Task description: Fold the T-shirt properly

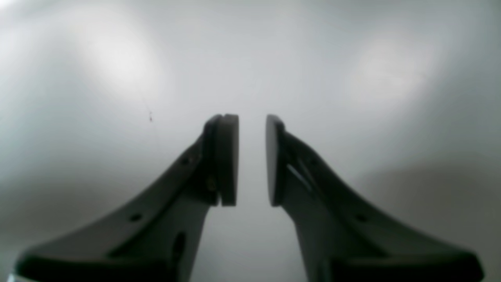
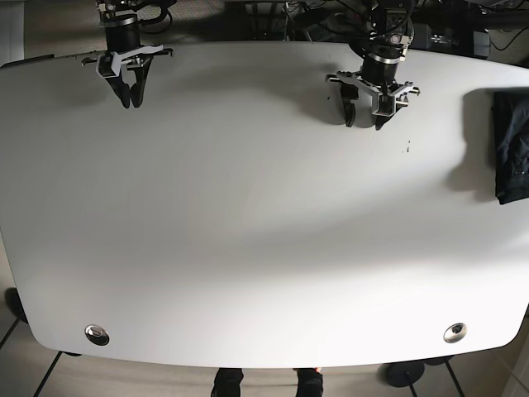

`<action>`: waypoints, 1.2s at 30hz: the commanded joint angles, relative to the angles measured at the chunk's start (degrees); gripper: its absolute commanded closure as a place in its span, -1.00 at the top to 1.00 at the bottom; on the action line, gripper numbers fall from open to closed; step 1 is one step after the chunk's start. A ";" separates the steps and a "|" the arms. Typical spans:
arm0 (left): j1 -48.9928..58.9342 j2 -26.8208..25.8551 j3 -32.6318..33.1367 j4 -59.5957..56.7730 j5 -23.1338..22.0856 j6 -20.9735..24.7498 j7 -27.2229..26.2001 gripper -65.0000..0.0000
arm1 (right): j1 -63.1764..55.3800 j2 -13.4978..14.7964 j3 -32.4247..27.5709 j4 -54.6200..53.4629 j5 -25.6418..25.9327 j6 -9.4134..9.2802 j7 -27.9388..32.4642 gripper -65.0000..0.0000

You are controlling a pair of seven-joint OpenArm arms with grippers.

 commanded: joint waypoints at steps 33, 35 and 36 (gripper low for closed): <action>18.07 -2.29 0.16 -42.10 -0.76 3.01 -19.14 0.02 | -8.58 7.78 -23.68 -52.20 17.28 0.12 15.53 -0.64; 15.70 -2.38 0.60 -46.05 -0.32 3.01 -19.22 0.02 | -6.12 7.86 -23.68 -55.54 17.28 0.12 15.53 -0.64; 12.89 -2.46 0.33 -48.69 -0.32 3.01 -19.05 0.02 | -4.45 7.95 -23.68 -57.30 17.28 0.12 15.53 -0.64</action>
